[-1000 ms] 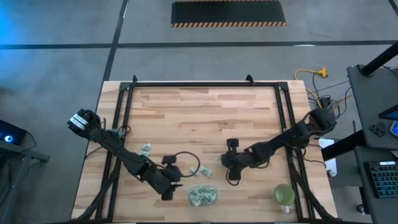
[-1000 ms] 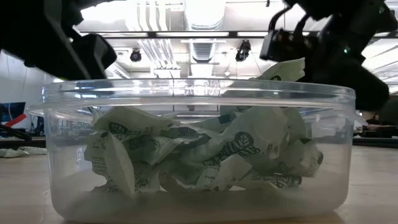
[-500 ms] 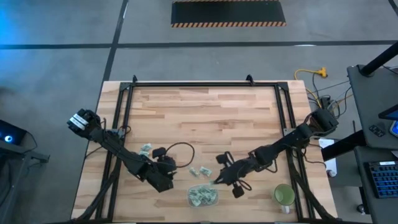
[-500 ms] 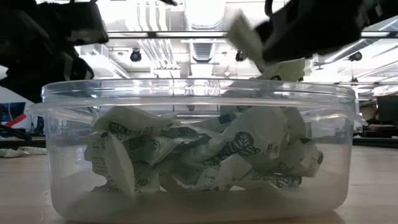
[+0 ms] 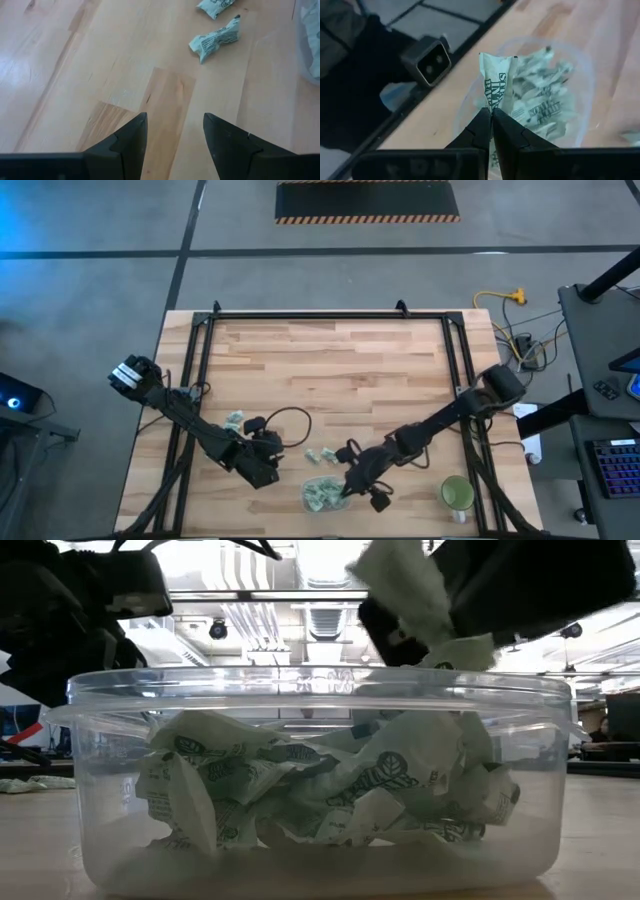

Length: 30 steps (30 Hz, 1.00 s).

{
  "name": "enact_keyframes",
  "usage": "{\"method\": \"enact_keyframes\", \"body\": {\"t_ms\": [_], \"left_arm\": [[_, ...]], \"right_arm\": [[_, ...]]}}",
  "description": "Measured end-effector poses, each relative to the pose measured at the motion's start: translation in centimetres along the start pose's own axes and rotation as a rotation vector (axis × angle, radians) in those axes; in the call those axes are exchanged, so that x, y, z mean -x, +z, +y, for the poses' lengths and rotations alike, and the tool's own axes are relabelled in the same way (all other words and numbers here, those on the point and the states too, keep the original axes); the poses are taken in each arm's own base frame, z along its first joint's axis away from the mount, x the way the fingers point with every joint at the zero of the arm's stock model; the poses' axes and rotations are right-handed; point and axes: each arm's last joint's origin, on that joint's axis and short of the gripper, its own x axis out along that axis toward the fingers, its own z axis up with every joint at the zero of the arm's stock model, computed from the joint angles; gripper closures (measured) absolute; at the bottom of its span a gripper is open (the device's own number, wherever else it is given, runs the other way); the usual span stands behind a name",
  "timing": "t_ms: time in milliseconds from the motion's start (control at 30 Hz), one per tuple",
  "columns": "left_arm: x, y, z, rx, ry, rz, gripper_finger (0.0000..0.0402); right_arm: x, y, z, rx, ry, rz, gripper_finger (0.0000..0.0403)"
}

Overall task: Pick and place Stevia / Truvia into bins
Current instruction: Put the stevia packet into the transparent container

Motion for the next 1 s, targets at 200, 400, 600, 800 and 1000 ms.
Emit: {"method": "enact_keyframes", "body": {"t_ms": [200, 400, 600, 800, 1000], "left_arm": [[0.0, 0.0, 0.0, -0.001, 0.0, 0.001, 0.0224], [0.0, -0.1, 0.0, -0.004, -0.005, 0.014, 0.0224], [0.0, -0.1, 0.0, -0.001, -0.012, 0.014, 0.0224], [0.0, -0.1, -0.1, -0.001, -0.014, 0.014, 0.0224], [0.0, 0.2, -0.3, 0.017, -0.036, -0.006, 0.0224]], "right_arm": [[-2.0, 0.2, -0.3, -0.019, 0.003, 0.095, 0.0394], [-3.3, 0.7, -0.6, -0.015, 0.004, 0.22, 0.039], [-3.6, 1.0, -0.3, 0.015, 0.01, 0.231, 0.0342], [-2.8, 1.7, -0.2, 0.019, 0.008, 0.204, 0.0277], [-1.9, 2.5, 0.0, 0.052, 0.003, 0.172, 0.0242]]}}
